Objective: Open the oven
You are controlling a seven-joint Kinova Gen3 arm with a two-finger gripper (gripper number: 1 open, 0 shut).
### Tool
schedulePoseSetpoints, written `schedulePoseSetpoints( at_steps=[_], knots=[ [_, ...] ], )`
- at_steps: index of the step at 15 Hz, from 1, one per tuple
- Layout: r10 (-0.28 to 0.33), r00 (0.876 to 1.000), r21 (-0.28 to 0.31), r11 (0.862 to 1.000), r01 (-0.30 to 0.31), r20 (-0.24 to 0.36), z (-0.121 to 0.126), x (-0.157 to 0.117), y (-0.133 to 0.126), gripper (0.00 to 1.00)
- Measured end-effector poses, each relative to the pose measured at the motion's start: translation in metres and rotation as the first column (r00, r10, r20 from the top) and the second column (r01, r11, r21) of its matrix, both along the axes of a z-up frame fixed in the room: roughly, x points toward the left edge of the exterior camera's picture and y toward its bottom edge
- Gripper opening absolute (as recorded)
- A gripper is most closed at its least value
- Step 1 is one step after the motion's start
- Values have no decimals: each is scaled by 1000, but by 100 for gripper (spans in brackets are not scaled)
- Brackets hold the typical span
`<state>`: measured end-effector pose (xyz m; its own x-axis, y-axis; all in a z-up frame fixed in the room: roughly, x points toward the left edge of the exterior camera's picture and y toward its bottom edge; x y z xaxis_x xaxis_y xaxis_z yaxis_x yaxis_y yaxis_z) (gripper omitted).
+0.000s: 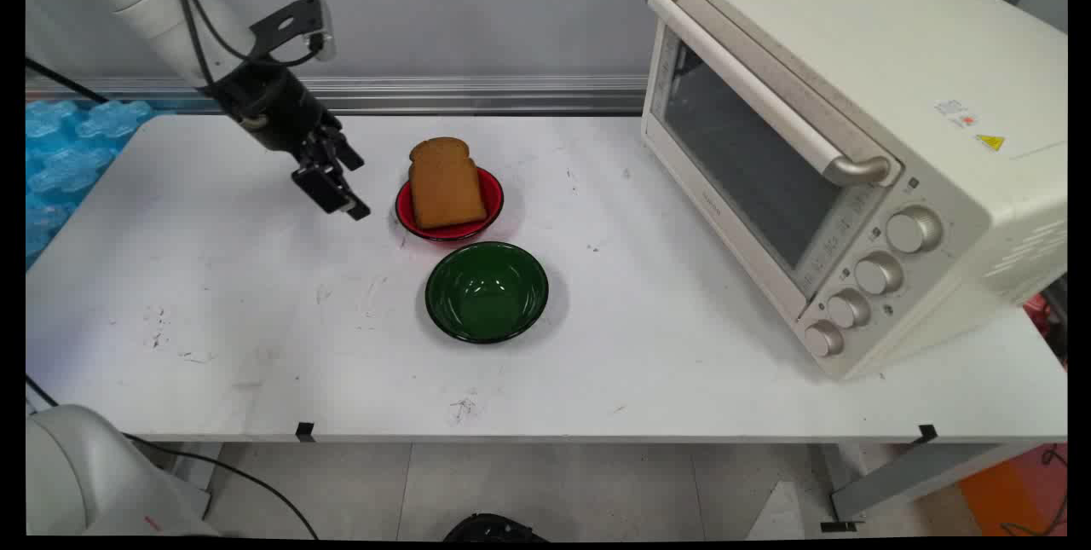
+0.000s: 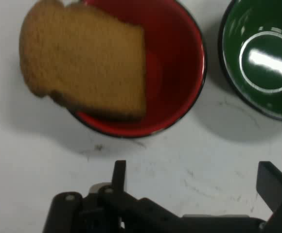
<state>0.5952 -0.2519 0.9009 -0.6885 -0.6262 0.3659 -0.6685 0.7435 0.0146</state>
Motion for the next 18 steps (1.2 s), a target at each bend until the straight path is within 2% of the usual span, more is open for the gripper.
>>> schedulePoseSetpoints(
  at_steps=[15, 16, 18],
  knots=[
    [-47, 998, -70, 997, 45, -33, 35, -84, -66, 100],
    [-49, 998, -77, 996, 46, -35, 38, -90, -71, 0],
    [-51, 998, -87, 995, 48, -37, 42, -101, -79, 0]
  ],
)
